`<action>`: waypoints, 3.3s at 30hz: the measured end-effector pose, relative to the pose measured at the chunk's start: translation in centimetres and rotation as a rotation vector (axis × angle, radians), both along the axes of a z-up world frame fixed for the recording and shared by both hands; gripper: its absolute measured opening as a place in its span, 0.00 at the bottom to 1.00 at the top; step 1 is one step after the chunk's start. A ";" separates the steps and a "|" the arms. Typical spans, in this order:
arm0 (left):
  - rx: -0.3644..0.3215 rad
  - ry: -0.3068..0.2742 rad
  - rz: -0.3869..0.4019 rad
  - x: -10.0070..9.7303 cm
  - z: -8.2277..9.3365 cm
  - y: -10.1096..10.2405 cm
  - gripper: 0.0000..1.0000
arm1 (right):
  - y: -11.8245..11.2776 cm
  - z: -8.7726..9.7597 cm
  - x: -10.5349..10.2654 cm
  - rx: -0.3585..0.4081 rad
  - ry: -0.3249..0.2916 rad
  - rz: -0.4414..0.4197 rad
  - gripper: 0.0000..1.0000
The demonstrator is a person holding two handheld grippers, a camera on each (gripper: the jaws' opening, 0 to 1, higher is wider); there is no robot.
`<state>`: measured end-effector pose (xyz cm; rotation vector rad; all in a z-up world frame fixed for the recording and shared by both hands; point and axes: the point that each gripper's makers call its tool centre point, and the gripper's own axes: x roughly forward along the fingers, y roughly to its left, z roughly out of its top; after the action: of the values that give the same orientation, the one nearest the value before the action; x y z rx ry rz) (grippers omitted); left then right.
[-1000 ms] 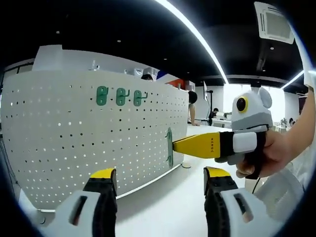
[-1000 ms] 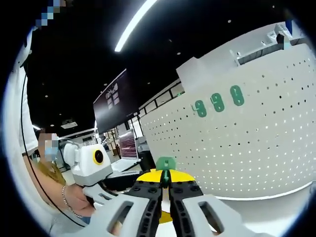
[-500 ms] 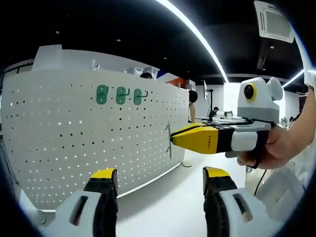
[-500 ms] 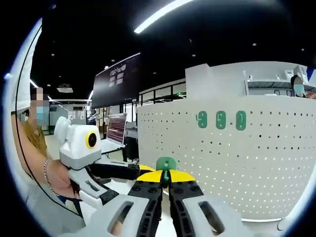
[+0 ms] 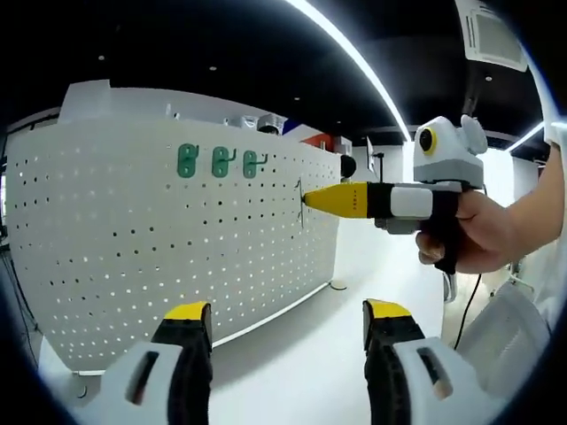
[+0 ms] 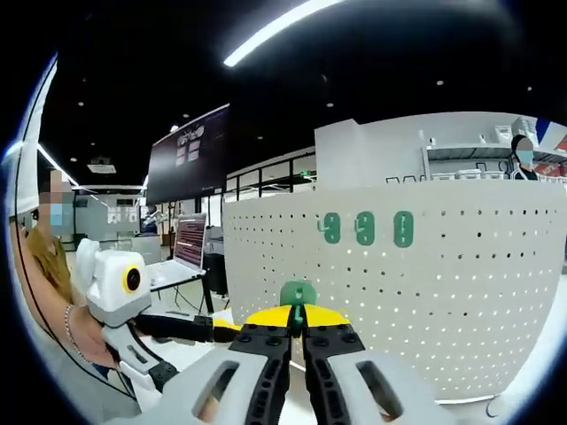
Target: Insert the hook assembly into the mounting plate slot until the hook locks in place.
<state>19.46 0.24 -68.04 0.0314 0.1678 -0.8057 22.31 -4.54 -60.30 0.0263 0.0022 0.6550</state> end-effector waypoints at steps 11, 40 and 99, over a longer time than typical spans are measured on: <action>0.003 0.024 0.022 -0.4 -1.3 1.4 0.71 | -2.1 1.0 2.1 0.001 -0.001 -0.062 0.01; 0.032 0.091 0.060 -1.8 -4.0 4.0 0.68 | -8.1 3.5 6.6 -0.017 -0.033 -0.211 0.01; 0.123 0.186 0.111 -3.9 -8.2 6.6 0.65 | -10.6 5.7 13.1 -0.043 -0.107 -0.328 0.01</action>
<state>15.59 6.81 -76.21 0.0631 0.3919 -0.6863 35.39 -15.14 -54.65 -0.0495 -0.0898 0.3281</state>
